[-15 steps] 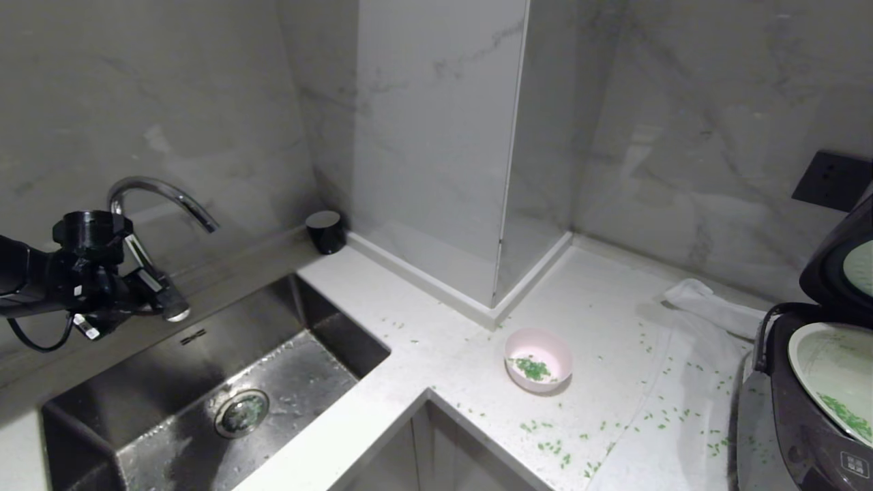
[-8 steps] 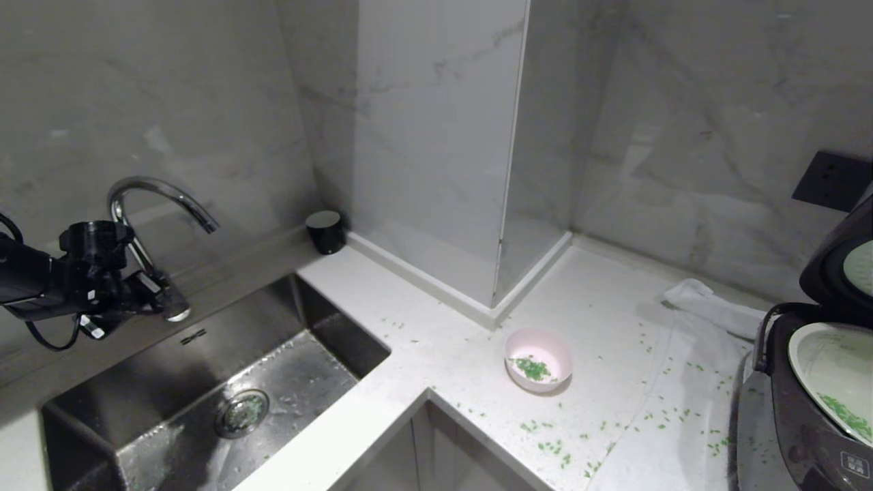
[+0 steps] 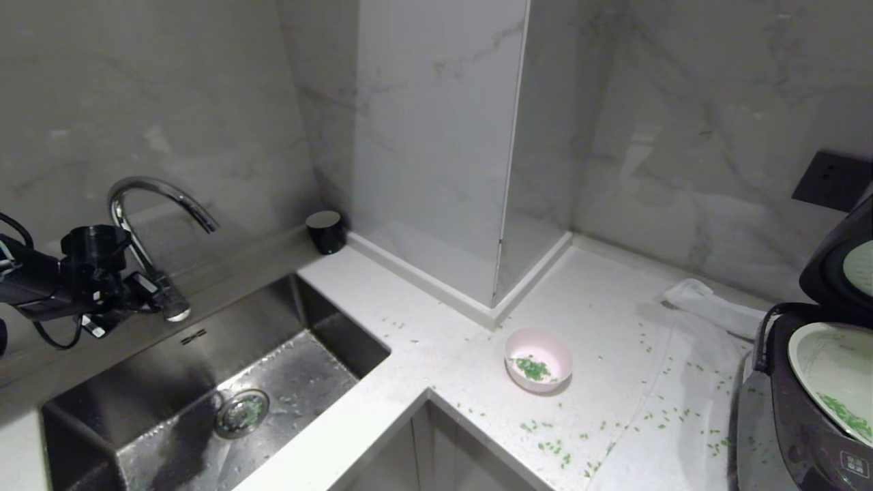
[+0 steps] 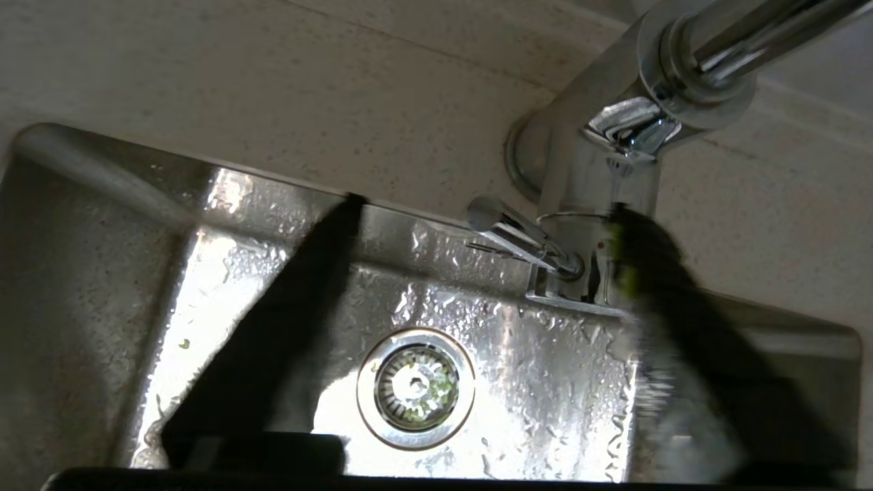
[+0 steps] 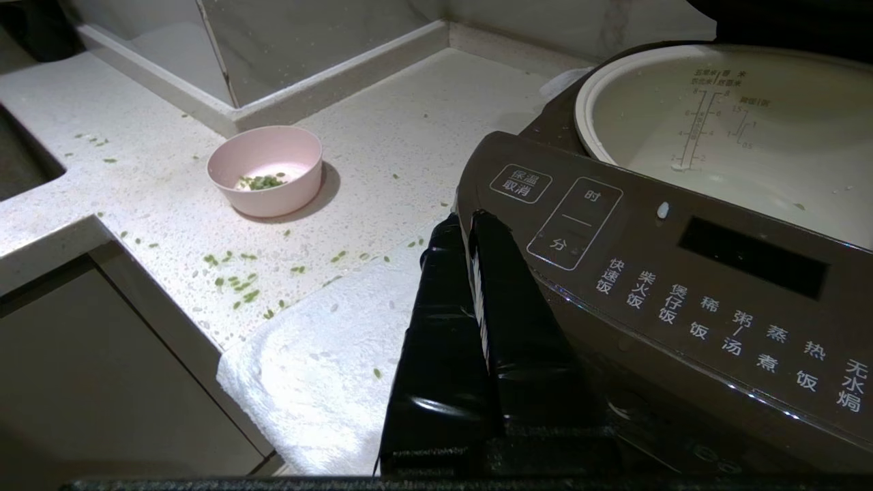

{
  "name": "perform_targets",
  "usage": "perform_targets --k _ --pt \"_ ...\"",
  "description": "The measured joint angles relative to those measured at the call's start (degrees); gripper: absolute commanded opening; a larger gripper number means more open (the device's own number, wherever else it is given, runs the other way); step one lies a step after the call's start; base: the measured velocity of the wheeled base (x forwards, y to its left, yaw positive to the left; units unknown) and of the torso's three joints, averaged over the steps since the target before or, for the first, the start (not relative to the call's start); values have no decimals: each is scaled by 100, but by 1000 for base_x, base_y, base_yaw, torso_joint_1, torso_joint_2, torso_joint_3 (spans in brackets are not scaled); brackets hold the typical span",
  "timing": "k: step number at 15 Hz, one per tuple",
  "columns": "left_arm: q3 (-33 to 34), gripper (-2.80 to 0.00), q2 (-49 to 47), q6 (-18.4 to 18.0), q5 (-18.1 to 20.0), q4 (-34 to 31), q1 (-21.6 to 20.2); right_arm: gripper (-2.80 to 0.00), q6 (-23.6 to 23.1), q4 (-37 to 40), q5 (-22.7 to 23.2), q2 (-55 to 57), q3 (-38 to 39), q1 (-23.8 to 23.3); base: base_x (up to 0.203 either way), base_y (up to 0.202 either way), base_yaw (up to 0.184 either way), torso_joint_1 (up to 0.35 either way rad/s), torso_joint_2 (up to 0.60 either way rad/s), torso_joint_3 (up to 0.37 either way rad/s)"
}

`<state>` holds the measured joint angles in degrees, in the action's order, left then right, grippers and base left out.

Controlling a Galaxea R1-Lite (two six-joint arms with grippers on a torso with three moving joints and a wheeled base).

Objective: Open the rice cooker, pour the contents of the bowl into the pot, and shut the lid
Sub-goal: Turn on the tap

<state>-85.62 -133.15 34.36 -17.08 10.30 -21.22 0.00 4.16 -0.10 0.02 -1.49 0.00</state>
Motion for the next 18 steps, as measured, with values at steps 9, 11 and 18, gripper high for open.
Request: perform_targets --k 9,11,18 --pt "-369 -280 -314 -2 -265 9 -30 -280 0 -2 2 0 0 0 0 0 0 0 0 0" --pt "-393 -280 -346 -5 -276 -9 -42 -280 0 -1 1 0 0 0 0 0 0 0 0 0" --pt "-233 -280 -259 -46 -286 -27 -19 -280 0 0 2 0 0 0 0 0 0 0 0 0"
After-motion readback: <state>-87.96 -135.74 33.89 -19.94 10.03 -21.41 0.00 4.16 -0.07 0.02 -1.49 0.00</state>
